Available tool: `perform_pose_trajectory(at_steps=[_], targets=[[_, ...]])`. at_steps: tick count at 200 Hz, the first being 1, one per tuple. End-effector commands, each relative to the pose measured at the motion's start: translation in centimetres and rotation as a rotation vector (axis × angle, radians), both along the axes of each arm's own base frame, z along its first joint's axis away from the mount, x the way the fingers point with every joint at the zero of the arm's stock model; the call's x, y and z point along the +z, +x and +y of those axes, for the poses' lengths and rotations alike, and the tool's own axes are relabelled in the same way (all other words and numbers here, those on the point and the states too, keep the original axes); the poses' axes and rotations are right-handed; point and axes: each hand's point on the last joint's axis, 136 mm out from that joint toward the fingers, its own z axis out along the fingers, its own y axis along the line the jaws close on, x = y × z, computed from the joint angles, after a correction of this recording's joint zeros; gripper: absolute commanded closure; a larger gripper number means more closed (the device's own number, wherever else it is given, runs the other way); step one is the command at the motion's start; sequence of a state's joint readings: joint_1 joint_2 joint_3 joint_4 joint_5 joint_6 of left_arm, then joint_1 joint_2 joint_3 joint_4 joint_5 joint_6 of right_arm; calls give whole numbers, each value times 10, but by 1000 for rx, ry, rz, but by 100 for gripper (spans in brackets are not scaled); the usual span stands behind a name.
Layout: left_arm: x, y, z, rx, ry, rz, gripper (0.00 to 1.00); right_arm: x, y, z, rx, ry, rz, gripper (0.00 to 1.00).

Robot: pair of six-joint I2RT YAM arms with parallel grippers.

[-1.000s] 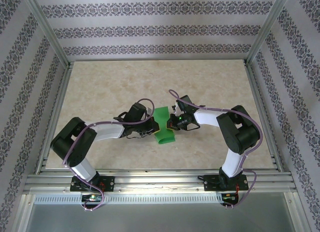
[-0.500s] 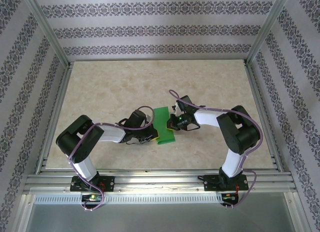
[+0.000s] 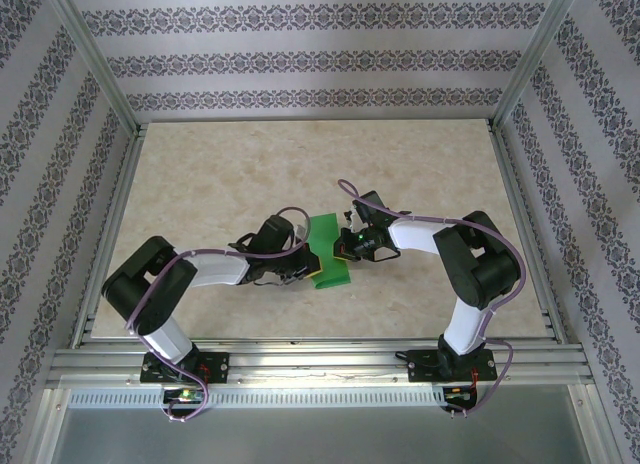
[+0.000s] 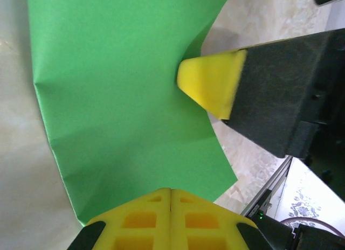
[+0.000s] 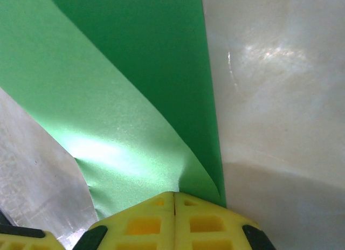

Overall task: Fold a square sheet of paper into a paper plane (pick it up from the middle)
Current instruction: First fold the square sheet of paper in half at the center of the table.

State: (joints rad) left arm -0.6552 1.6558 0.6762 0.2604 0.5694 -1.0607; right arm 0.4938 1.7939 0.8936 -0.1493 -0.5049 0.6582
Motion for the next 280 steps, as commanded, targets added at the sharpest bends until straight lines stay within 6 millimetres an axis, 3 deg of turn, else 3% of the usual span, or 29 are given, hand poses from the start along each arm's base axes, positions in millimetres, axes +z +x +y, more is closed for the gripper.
perform_pose_trajectory(at_steps=[1,35,59,125,154,177,224,280], targets=[[-20,-11,0,-9,20,54,100,-42,-33,-39,-48,-199,137,100],[-48,-27,14,7,65,110,100,-43,-34,-39,-46,-200,138,100],[-54,-36,22,10,79,123,100,-43,-33,-40,-49,-202,139,100],[-3,-21,3,-35,15,8,100,-42,-33,-39,-48,-201,138,100],[6,-15,-8,-41,-31,-11,100,-42,-33,-39,-47,-202,139,100],[-6,-19,-11,-50,-29,18,100,-41,-33,-39,-47,-201,139,100],[-47,-40,8,-31,63,98,100,-42,-34,-40,-48,-204,142,100],[-50,-60,21,-90,138,105,100,-43,-33,-41,-49,-210,139,100]])
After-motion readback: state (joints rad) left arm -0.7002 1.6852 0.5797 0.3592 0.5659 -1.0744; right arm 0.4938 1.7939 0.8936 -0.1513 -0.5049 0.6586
